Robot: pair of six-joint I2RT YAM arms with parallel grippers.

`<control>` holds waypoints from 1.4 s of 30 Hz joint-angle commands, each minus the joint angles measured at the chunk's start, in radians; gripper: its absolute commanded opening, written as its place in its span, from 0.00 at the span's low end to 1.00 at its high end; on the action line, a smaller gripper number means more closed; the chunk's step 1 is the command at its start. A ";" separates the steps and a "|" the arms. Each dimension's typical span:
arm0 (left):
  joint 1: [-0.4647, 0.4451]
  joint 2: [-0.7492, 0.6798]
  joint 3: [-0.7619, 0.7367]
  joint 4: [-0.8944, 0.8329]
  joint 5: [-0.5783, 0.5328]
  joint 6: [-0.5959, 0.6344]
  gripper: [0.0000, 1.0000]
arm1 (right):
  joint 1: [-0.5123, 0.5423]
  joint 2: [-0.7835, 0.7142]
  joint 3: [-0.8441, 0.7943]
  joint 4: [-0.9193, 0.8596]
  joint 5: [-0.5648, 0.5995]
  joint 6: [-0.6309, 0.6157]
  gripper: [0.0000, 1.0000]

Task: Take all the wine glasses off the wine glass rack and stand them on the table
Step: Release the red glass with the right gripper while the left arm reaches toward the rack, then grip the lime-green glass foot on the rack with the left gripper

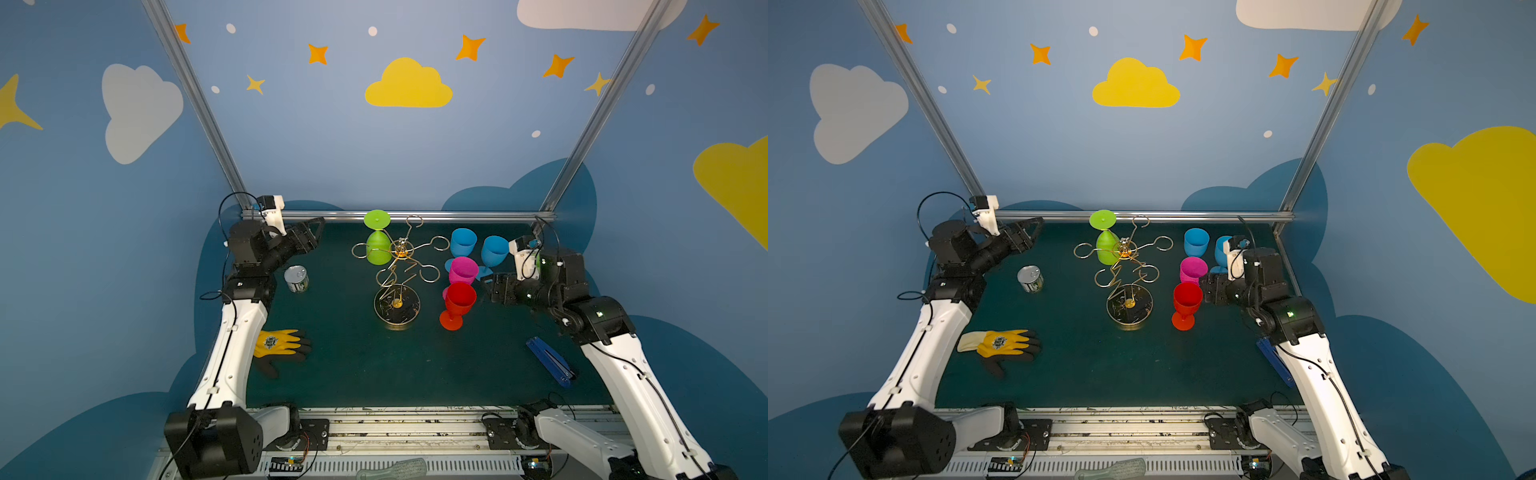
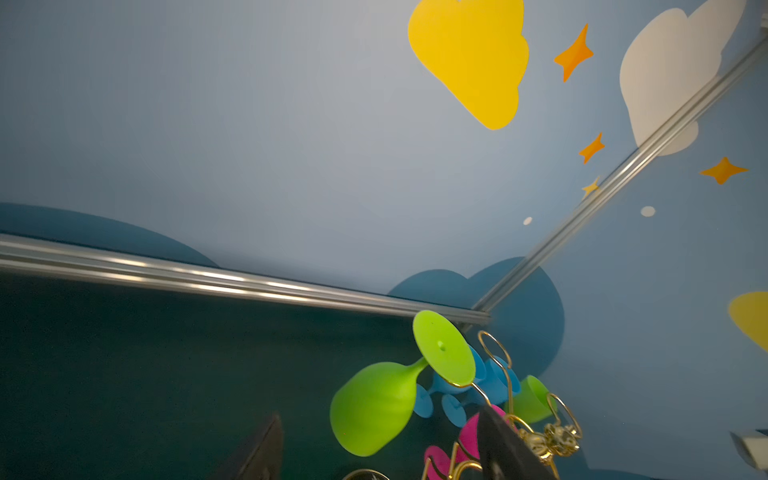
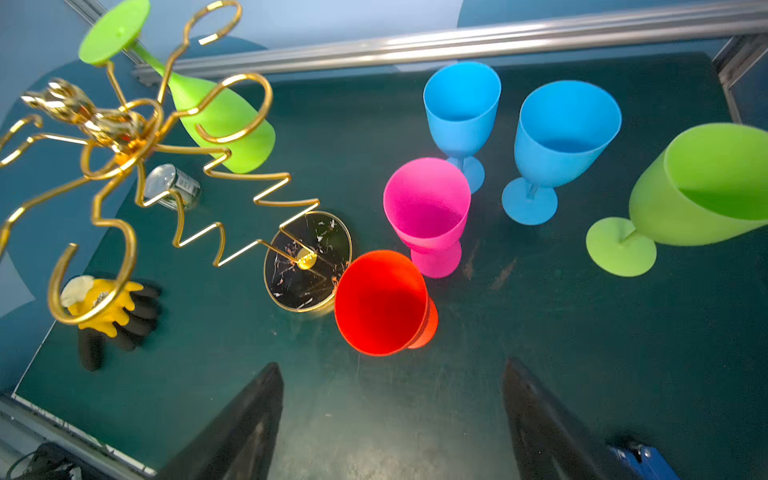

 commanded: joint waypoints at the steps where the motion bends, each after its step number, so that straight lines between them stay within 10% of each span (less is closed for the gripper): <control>1: -0.014 0.078 0.062 -0.073 0.157 -0.061 0.70 | -0.005 0.009 0.010 0.036 -0.013 -0.006 0.82; 21: -0.209 0.387 0.283 -0.048 0.155 -0.106 0.69 | -0.008 -0.042 -0.026 0.038 -0.038 -0.013 0.82; 42: -0.218 0.446 0.355 -0.121 0.158 -0.074 0.37 | -0.010 -0.051 -0.019 0.042 -0.052 -0.010 0.82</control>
